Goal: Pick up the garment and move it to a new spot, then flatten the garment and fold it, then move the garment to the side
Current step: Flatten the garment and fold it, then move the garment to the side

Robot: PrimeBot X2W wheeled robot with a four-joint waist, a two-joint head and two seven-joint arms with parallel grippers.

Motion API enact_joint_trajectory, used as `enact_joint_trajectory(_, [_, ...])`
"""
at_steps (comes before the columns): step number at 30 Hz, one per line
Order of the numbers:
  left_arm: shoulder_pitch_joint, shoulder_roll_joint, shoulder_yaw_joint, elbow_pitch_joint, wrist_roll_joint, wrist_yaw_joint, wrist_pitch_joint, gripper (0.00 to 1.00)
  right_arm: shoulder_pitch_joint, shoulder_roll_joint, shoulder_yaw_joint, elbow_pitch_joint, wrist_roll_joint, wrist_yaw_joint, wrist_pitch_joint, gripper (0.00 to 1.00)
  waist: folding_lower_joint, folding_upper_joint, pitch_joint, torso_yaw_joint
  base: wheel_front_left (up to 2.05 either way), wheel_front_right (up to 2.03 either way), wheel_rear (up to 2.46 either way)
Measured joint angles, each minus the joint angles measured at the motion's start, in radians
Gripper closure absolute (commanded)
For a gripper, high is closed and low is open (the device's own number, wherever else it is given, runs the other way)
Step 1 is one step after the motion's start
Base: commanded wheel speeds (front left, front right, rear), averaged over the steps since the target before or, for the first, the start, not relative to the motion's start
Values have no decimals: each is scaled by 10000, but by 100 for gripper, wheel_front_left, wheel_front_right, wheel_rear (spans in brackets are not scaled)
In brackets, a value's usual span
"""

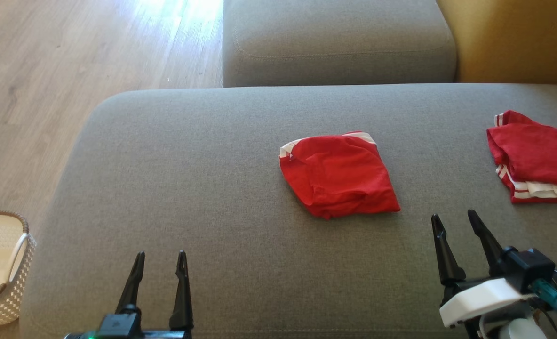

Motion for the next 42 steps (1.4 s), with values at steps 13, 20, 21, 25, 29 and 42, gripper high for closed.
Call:
enact_joint_trajectory(13, [-2, 0, 61, -174, 414, 96, 0, 0, 506, 63, 332, -196, 368, 0, 0, 0, 0, 0, -10, -31, 0, 0, 0])
enact_joint_trajectory(20, [-3, 0, 73, -263, 535, 98, 0, 0, 612, 63, 393, -297, 397, 0, 0, 0, 0, 0, -2, 8, 0, 0, 0])
enact_joint_trajectory(21, [-3, 0, 73, -263, 535, 98, 0, 0, 639, 63, 393, -303, 430, 0, 0, 0, 0, 0, -6, 14, 0, 0, 0])
enact_joint_trajectory(25, [-3, 0, 71, -261, 533, 107, 0, 0, 869, 63, 393, -316, 456, 0, 0, 0, 0, 0, -23, 18, 0, 0, 0])
enact_joint_trajectory(29, [-3, 2, 69, -249, 535, 107, 0, 0, 975, 65, 399, -324, 531, 0, 0, 0, 0, 0, -39, -7, 0, 0, 0])
enact_joint_trajectory(42, [-42, 8, -56, -136, 541, 63, 0, 0, 918, 67, 416, 0, 1026, 0, 0, 0, 0, 0, 154, 45, 0, 0, 0])
